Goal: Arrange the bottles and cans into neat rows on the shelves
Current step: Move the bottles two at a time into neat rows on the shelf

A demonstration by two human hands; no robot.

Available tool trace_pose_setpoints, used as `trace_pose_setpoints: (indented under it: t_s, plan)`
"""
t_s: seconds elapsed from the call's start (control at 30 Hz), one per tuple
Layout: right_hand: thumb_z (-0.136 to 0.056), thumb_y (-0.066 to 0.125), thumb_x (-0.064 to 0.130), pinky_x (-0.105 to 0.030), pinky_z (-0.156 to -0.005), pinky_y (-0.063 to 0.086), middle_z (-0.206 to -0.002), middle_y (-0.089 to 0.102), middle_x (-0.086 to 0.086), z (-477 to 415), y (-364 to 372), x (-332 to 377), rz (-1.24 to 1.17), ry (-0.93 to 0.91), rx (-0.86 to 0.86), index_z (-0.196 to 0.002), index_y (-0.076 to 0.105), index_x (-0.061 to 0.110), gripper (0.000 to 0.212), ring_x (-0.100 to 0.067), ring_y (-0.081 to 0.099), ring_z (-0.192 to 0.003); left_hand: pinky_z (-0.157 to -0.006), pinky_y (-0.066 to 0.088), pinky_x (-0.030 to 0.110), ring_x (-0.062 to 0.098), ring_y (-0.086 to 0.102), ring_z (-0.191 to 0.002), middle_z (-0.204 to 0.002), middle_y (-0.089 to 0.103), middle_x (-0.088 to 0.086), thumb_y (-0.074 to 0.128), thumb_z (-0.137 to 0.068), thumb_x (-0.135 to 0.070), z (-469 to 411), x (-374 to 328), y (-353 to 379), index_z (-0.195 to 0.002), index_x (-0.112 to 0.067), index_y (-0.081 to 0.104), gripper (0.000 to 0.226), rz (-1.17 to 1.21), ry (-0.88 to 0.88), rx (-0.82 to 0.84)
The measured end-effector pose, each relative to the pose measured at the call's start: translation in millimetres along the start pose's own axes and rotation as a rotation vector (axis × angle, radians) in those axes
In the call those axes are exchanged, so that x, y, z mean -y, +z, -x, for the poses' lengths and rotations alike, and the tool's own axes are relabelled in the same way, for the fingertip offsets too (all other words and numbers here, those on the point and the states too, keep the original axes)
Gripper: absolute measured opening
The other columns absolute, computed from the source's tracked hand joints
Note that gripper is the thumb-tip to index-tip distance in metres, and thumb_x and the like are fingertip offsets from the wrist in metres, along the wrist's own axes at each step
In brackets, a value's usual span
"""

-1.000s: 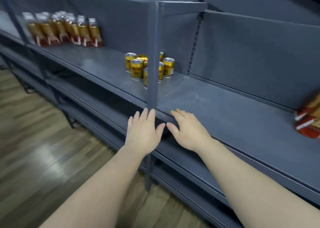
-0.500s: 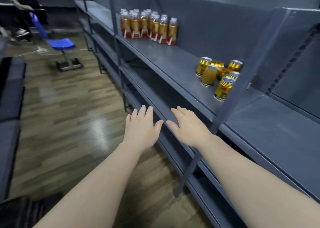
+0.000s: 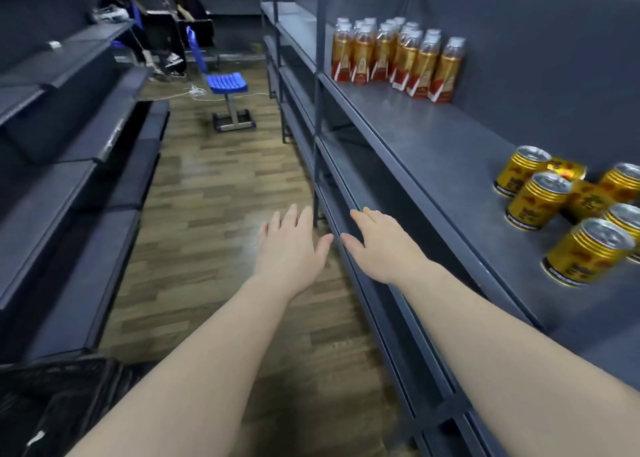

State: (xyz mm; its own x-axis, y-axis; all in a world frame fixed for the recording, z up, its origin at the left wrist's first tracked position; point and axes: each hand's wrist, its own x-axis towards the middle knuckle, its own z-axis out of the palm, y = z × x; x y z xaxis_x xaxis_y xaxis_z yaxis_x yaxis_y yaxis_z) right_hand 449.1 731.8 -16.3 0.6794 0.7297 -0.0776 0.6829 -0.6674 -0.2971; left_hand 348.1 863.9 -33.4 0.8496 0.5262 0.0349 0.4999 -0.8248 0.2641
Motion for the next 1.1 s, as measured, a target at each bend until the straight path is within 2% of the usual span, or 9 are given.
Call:
trace_pose_setpoints:
  t_s: [0.2,0.37,0.53,0.67,1.1]
  plan:
    - [-0.106,0.037,0.043,-0.036,-0.114,0.023,-0.147,0.043,-0.013,-59.9,-1.0,5.3,0.017,-0.029,0.021,-0.148,0.038,0.01,0.053,-0.029,0.032,-0.14,-0.122,0.013,0.048,0.034,0.015,-0.151,-0.166,0.017,0.008,0.032,-0.103,-0.054,-48.4,17.5,0.5,-0.155,-0.016,0.023,0.065,0.007,-0.043,0.007]
    - [-0.106,0.035,0.045,-0.037,-0.119,0.017,-0.156,0.034,-0.01,-123.8,-0.3,13.9,0.005,-0.039,0.024,-0.157,0.024,0.013,0.061,-0.028,0.023,-0.147,-0.122,0.012,0.048,0.033,0.015,-0.151,-0.166,0.017,0.008,0.032,-0.103,-0.054,-109.3,44.3,2.1,-0.156,-0.017,0.02,0.066,0.005,-0.038,0.013]
    - [-0.106,0.035,0.046,-0.038,-0.119,0.016,-0.159,0.029,-0.01,-193.0,-8.3,22.9,0.017,0.016,-0.003,-0.157,0.022,0.016,0.061,-0.027,0.02,-0.148,-0.122,0.012,0.048,0.033,0.014,-0.151,-0.166,0.016,0.006,0.032,-0.103,-0.05,-184.9,74.6,-8.4,-0.158,-0.017,0.017,0.065,0.014,-0.004,0.013]
    - [-0.106,0.032,0.05,-0.04,-0.124,0.01,-0.166,0.015,-0.007,-248.8,-14.1,29.4,-0.003,0.081,-0.025,-0.159,0.017,0.019,0.064,-0.025,0.008,-0.153,-0.122,0.014,0.049,0.033,0.016,-0.151,-0.165,0.018,0.006,0.033,-0.103,-0.05,-239.8,95.3,-18.2,-0.156,-0.017,0.021,0.063,0.004,0.049,0.0]
    - [-0.106,0.033,0.049,-0.041,-0.124,0.009,-0.167,0.013,-0.007,-384.1,-20.2,21.1,0.001,0.11,-0.04,-0.159,0.016,0.019,0.064,-0.025,0.006,-0.154,-0.122,0.013,0.049,0.033,0.015,-0.151,-0.165,0.018,0.006,0.033,-0.103,-0.052,-368.9,126.1,-11.6,-0.156,-0.018,0.02,0.064,0.01,0.098,0.034]
